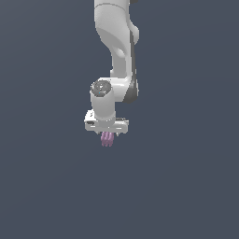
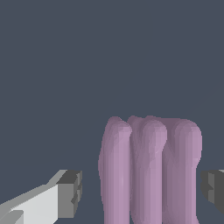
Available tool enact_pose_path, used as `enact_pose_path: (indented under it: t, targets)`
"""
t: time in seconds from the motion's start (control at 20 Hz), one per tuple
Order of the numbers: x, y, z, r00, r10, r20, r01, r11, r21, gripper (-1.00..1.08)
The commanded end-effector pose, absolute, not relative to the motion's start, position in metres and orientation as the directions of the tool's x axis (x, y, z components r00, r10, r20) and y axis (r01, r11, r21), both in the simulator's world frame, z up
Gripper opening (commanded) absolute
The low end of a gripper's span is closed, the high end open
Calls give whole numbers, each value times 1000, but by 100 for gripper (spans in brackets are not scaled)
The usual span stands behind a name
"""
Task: Pick up the object and move it to a goal position.
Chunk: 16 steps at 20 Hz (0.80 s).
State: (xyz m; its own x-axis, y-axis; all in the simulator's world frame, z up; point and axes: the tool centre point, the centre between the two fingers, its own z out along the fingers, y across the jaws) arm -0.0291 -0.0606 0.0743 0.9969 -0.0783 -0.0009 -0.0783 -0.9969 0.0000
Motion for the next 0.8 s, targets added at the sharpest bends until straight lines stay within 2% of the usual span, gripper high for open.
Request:
enact_pose_path:
  t: [0.0,0.25,0.3,0.75]
  targets:
    - [-29,-61,64,997,-79,0,-79,-997,0,100]
    - [-28,-61,57,997,-79,0,-79,-997,0,100]
    - [-28,-61,57,997,-79,0,-79,-997,0,-100]
    - [-28,-61,57,997,-79,0,-79,-997,0,-100]
